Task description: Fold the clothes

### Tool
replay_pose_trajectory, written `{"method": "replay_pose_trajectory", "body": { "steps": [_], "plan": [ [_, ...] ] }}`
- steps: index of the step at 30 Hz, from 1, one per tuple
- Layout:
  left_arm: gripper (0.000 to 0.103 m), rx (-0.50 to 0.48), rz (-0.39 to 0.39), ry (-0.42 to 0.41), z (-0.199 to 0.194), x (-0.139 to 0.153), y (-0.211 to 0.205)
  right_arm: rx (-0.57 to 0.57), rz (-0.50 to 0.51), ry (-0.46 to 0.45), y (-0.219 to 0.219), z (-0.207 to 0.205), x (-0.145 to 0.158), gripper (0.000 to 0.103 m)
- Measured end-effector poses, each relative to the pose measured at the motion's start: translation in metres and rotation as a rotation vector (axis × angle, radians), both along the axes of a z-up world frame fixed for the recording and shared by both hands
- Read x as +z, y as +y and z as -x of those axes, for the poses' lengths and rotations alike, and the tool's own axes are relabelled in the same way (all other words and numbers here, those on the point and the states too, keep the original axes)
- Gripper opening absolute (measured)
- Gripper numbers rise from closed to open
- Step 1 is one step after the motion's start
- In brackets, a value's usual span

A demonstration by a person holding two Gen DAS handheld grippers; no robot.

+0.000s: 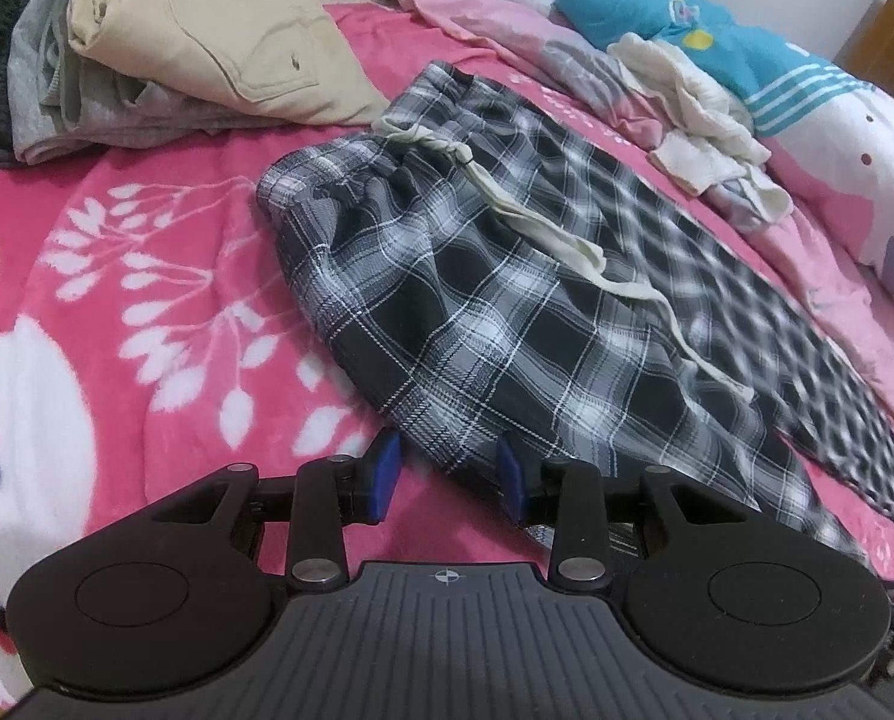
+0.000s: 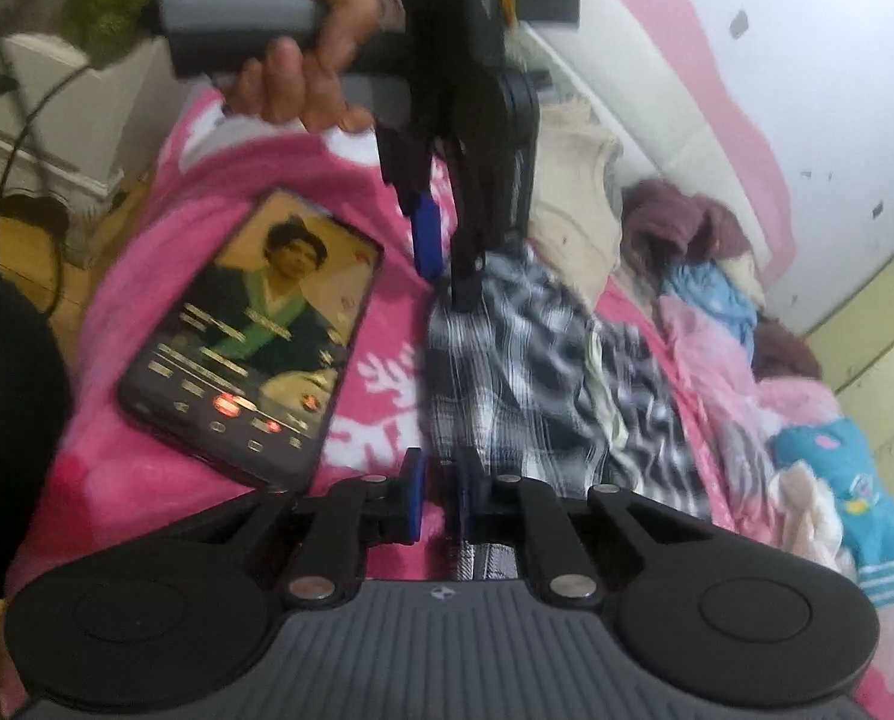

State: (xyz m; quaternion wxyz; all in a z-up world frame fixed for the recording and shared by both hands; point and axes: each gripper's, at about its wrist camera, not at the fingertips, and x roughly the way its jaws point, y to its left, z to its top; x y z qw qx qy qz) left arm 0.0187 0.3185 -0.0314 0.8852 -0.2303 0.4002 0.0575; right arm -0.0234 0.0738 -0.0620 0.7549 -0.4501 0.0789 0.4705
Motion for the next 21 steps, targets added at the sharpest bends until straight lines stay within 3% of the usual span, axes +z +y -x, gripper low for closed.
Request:
{"method": "replay_pose_trajectory", "body": {
  "steps": [4, 6, 13, 15, 18, 21],
  "plan": [
    [0.035, 0.000, 0.003, -0.005, -0.001, -0.002, 0.004, -0.048, 0.005, 0.047, 0.007, -0.014, -0.006, 0.011],
    [0.035, 0.001, 0.005, -0.007, -0.002, -0.003, 0.006, -0.069, -0.023, 0.097, 0.005, -0.020, -0.004, 0.002],
    [0.034, 0.011, -0.005, -0.015, -0.002, -0.003, 0.012, -0.046, -0.175, 0.462, -0.013, -0.031, 0.033, 0.000],
    [0.034, 0.014, -0.009, -0.014, -0.002, -0.004, 0.014, -0.050, -0.178, 0.518, -0.013, -0.037, 0.032, 0.000],
    [0.034, 0.015, -0.024, -0.015, -0.001, -0.004, 0.014, -0.071, -0.201, 0.688, -0.012, -0.053, 0.022, 0.000],
    [0.034, 0.009, -0.053, -0.014, -0.001, -0.005, 0.012, -0.096, -0.210, 0.778, -0.013, -0.064, 0.013, 0.000]
  ]
}}
